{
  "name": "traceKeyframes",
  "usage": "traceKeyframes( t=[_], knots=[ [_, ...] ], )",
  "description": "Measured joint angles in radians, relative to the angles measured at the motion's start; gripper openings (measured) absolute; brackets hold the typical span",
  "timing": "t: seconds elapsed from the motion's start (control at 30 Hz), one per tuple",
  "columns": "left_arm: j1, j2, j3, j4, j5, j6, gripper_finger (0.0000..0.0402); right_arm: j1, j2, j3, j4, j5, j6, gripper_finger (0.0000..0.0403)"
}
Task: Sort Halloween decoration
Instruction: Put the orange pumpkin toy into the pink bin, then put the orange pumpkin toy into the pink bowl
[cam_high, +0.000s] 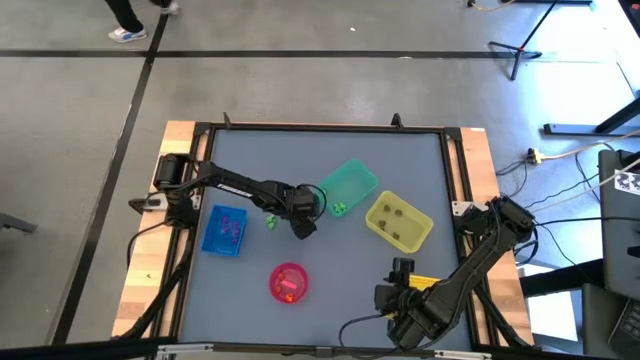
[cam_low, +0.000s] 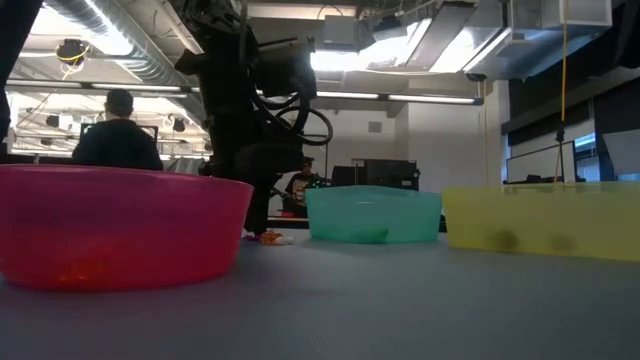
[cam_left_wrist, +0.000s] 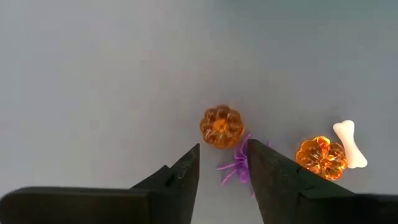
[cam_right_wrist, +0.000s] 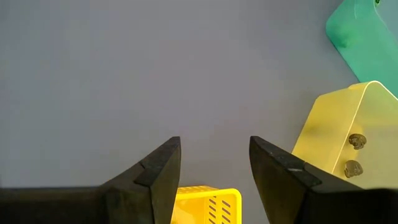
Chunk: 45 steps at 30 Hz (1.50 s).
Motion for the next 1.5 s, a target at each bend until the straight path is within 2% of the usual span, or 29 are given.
traceKeyframes(
  t=[0.4, 0.67, 0.87, 1.23, 1.5],
  knots=[
    [0.000, 0.000, 0.000, 0.000, -0.007, 0.065, 0.0099, 0.000, 0.000, 0.000, 0.000, 0.000, 0.000, 0.0189],
    [0.000, 0.000, 0.000, 0.004, 0.065, 0.133, 0.0099, 0.000, 0.000, 0.000, 0.000, 0.000, 0.000, 0.0189],
    [0.000, 0.000, 0.000, 0.005, 0.072, 0.140, 0.0099, 0.000, 0.000, 0.000, 0.000, 0.000, 0.000, 0.0189],
    [0.000, -0.001, 0.000, 0.003, 0.049, 0.140, 0.0159, 0.000, 0.000, 0.000, 0.000, 0.000, 0.000, 0.0189],
    [0.000, -0.008, 0.000, 0.008, 0.050, 0.115, 0.0172, 0.000, 0.000, 0.000, 0.000, 0.000, 0.000, 0.0189]
  ],
)
